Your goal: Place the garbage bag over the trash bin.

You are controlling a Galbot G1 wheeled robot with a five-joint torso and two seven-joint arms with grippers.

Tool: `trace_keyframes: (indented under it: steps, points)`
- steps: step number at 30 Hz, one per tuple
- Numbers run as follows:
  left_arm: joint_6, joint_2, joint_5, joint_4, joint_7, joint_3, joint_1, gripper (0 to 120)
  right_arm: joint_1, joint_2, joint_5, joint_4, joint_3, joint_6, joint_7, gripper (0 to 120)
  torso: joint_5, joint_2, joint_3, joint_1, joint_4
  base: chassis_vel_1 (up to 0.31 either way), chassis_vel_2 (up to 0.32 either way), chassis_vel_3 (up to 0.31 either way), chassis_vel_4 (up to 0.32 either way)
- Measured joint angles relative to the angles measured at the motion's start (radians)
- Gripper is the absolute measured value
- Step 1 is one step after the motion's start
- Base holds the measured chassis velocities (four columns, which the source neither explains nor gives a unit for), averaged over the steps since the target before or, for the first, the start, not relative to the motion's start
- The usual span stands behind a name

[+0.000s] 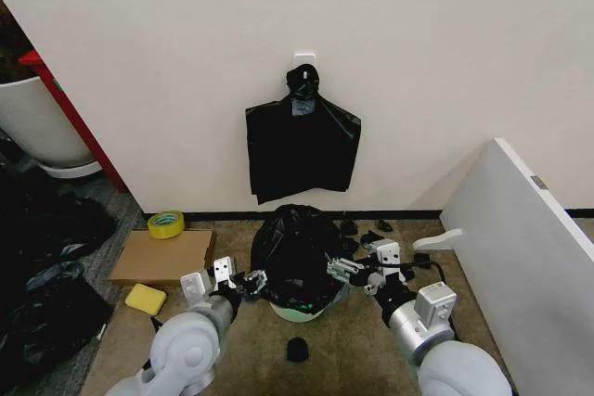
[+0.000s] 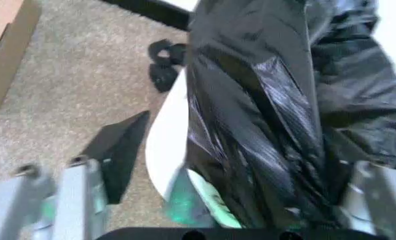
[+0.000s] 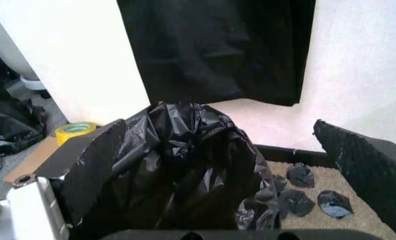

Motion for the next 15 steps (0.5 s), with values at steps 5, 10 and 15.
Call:
trace_keyframes:
  steps: [5, 10, 15]
  points:
    - [-0.025, 0.002, 0.063, -0.006, 0.045, -0.003, 0.021, 98, -0.02, 0.019, -0.015, 0.001, 0.002, 0.012, -0.01, 100, -0.0001, 0.0, 0.0, 0.0, -0.0001, 0.0, 0.0, 0.0, 0.0]
    - [-0.031, 0.004, 0.11, 0.019, 0.049, -0.004, 0.026, 100, -0.044, 0.022, -0.03, 0.004, 0.009, 0.025, -0.013, 100, 0.0, 0.0, 0.0, 0.0, -0.0001, 0.0, 0.0, 0.0, 0.0]
    - [-0.064, 0.008, 0.233, 0.129, 0.104, 0.01, 0.016, 100, -0.076, 0.032, -0.055, 0.011, 0.008, 0.039, -0.026, 100, -0.0002, 0.0, 0.0, 0.0, -0.0001, 0.0, 0.0, 0.0, 0.0]
